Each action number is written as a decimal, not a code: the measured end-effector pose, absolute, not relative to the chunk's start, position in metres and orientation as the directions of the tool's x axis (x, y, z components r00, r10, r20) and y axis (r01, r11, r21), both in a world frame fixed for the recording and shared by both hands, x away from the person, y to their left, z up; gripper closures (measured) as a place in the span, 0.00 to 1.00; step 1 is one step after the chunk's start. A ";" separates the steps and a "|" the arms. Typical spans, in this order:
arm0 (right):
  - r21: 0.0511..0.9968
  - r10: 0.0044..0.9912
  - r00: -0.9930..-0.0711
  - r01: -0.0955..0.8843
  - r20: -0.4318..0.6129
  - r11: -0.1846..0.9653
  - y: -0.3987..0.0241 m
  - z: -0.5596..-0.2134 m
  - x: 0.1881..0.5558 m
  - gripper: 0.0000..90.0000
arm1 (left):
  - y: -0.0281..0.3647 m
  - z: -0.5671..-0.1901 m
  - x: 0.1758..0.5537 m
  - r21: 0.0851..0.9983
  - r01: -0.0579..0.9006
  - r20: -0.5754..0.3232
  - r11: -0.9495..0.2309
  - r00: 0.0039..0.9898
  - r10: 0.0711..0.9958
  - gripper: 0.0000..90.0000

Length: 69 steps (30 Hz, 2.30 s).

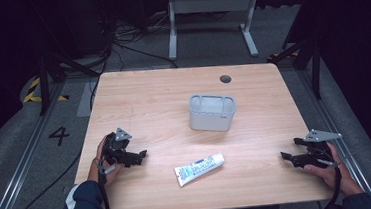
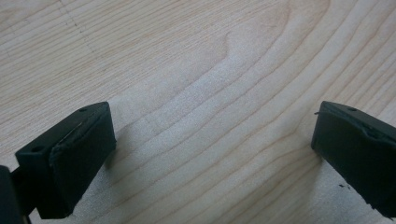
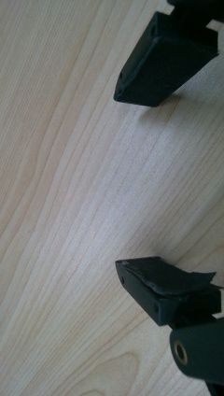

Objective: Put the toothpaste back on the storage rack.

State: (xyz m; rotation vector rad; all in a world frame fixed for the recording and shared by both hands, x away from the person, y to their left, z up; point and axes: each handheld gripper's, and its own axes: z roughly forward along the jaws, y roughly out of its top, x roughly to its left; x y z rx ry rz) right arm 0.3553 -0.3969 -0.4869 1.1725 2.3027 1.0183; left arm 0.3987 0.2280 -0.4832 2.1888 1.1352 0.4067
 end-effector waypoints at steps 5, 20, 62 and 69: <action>0.736 0.810 -0.587 0.551 0.008 0.392 -0.397 -0.487 0.355 0.19 | 0.229 -0.483 0.397 0.656 0.620 -0.014 -0.430 0.580 0.814 0.00; 0.708 0.815 -0.580 0.578 0.007 0.406 -0.399 -0.483 0.356 0.18 | 0.233 -0.483 0.398 0.662 0.583 0.001 -0.470 0.627 0.779 0.00; 0.673 0.504 -0.863 0.344 -0.049 0.655 -0.288 -0.449 0.350 0.27 | 0.234 -0.483 0.398 0.664 0.580 0.000 -0.473 0.632 0.775 0.00; 0.661 0.443 -0.894 0.297 -0.060 0.689 -0.264 -0.446 0.353 0.27 | 0.234 -0.483 0.398 0.664 0.579 0.000 -0.473 0.632 0.775 0.00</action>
